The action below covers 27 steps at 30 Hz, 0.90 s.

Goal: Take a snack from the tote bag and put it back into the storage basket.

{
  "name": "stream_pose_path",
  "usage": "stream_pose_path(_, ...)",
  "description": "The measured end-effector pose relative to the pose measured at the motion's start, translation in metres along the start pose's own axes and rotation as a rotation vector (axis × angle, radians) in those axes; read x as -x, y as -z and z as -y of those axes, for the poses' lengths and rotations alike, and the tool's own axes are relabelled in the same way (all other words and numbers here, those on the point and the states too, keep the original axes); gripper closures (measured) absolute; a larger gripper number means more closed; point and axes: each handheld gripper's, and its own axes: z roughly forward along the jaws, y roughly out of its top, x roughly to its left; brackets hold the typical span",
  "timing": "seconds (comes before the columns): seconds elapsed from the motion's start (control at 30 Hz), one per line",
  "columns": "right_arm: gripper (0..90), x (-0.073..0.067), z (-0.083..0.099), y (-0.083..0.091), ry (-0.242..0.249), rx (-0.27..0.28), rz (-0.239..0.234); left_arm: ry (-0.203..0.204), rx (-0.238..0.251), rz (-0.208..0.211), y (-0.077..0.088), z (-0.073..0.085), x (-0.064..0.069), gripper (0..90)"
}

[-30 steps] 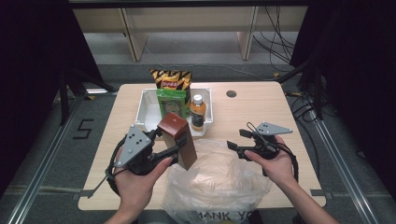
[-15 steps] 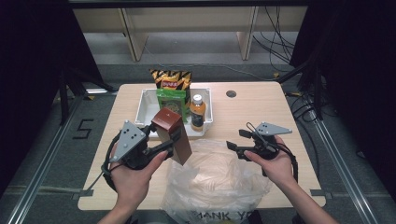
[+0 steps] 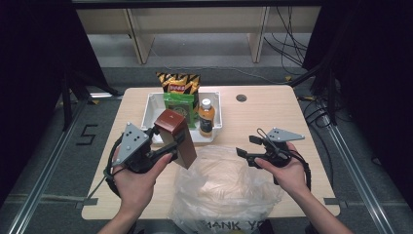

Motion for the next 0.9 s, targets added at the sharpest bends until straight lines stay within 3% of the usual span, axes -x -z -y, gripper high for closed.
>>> stream_pose_path(0.1, 29.7, -0.001, 0.000, 0.001, -0.016, -0.002, 0.001, 0.002, -0.002, -0.005, -0.001, 0.001, -0.002, 37.3)
stream_pose_path(0.2, 29.7, 0.001, 0.000, 0.000, 0.012, 0.012, 0.010, 0.002, -0.002, -0.010, -0.002, 0.001, -0.004, 37.3)
stream_pose_path(0.3, 29.7, -0.002, 0.000, 0.001, -0.019, -0.011, 0.007, 0.000, -0.001, -0.012, -0.004, 0.001, -0.006, 37.3)
stream_pose_path(0.4, 29.6, -0.003, 0.001, 0.000, -0.020, 0.011, 0.009, -0.001, -0.002, -0.020, -0.005, 0.002, -0.008, 37.3)
stream_pose_path(0.47, 29.6, -0.001, 0.001, 0.000, 0.008, 0.013, 0.007, 0.000, -0.001, -0.023, -0.006, 0.002, -0.010, 37.3)
stream_pose_path(0.53, 29.6, -0.002, 0.001, 0.000, -0.009, 0.014, 0.002, 0.000, 0.003, -0.027, -0.007, 0.002, -0.012, 37.3)
stream_pose_path(0.8, 29.4, -0.001, 0.001, 0.000, 0.002, 0.000, -0.005, 0.014, 0.001, -0.041, -0.011, 0.004, -0.017, 37.3)
stream_pose_path(0.9, 29.4, -0.004, 0.002, -0.001, -0.038, 0.009, 0.002, 0.014, 0.001, -0.052, -0.014, 0.005, -0.021, 37.3)
